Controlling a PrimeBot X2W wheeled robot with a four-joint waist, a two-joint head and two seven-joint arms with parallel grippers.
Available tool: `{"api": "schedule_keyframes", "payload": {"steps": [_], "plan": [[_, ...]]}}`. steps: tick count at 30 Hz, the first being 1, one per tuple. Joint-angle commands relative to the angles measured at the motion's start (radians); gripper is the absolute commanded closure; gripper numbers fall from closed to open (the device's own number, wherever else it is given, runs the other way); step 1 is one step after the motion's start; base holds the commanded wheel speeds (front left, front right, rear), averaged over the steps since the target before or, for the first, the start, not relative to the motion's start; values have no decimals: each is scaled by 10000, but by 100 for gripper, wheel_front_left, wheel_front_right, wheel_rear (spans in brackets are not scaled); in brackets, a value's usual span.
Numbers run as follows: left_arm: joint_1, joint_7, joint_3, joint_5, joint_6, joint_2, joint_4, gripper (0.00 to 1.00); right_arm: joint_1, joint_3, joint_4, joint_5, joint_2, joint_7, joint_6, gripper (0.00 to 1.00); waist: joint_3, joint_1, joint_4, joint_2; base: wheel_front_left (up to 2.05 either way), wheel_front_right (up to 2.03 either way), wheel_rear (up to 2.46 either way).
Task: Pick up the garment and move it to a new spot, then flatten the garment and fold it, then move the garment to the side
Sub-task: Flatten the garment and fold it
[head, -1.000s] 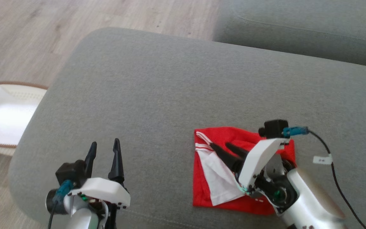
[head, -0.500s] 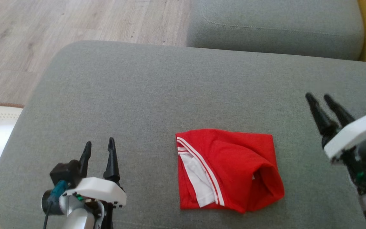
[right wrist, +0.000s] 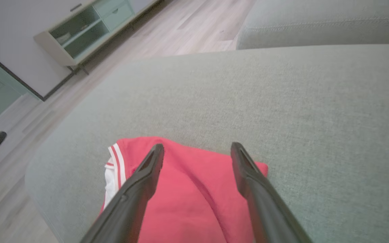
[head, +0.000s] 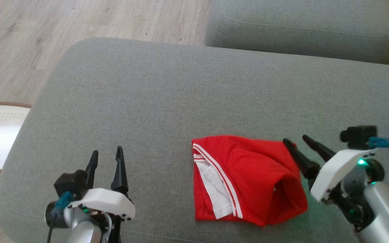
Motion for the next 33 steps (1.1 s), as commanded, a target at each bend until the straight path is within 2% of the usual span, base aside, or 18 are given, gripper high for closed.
{"api": "schedule_keyframes", "payload": {"steps": [1, 2, 3, 5, 6, 9, 15, 22, 26, 27, 28, 29, 30, 33], "plan": [[-410, -122, 296, 43, -2, 7, -334, 0, -422, 173, -234, -138, -115, -52, 67, 0, 23, 0, 23, 0, 0, 0, 0], [-428, -122, 281, 33, 8, 7, -342, 0, -471, 285, -121, -248, -55, 19, 67, 0, 44, 0, 44, 0, 0, 0, 0], [-448, -122, 258, 22, 14, 7, -343, 0, -514, 421, 16, -362, -2, 124, 67, 15, 55, 0, 72, 0, 0, 0, 0], [-480, -122, 232, -1, 13, 7, -334, 0, -579, 764, 285, -518, 144, 354, 67, 80, 77, 0, 140, 0, 0, 0, 0], [-488, -122, 223, -17, 16, 7, -330, 0, -580, 933, 433, -512, 241, 474, 67, 100, 87, 0, 181, 0, 0, 0, 0], [-469, -122, 187, -80, 40, 7, -315, 0, -548, 1547, 1189, -525, 525, 1063, 67, 100, 120, 0, 351, 0, 0, 0, 0], [-545, -122, 125, -135, 51, 7, -293, 0, -762, 2347, 2298, -400, 1125, 1260, 67, 100, 218, 0, 601, 0, 0, 0, 0], [-619, -122, 85, -155, 64, 7, -265, 0, -1228, 3478, 3217, 236, 1874, 680, 67, 100, 281, 0, 778, 0, 0, 0, 0], [-643, -122, 62, -156, 104, 7, -279, 0, -1549, 3736, 3503, 645, 1921, -90, 67, 100, 270, 0, 776, 0, 0, 0, 0], [-635, -122, 69, -150, 117, 7, -297, 0, -1637, 3721, 3528, 733, 1866, -351, 67, 84, 257, 0, 750, 0, 0, 0, 0], [-618, -122, 81, -141, 129, 7, -316, 0, -1710, 3715, 3527, 822, 1791, -586, 67, 59, 242, 0, 714, 0, 0, 0, 0], [-592, -122, 105, -127, 135, 7, -333, 0, -1775, 3697, 3509, 904, 1691, -813, 67, 25, 219, 0, 664, 0, 0, 0, 0], [-566, -122, 131, -109, 129, 7, -352, 0, -1833, 3675, 3492, 960, 1563, -1011, 67, 0, 200, 0, 603, 0, 0, 0, 0], [-513, -122, 163, -56, 118, 7, -426, 0, -1960, 3473, 3305, 1102, 1128, -1658, 67, 0, 123, 0, 392, 0, 0, 0, 0]]}}
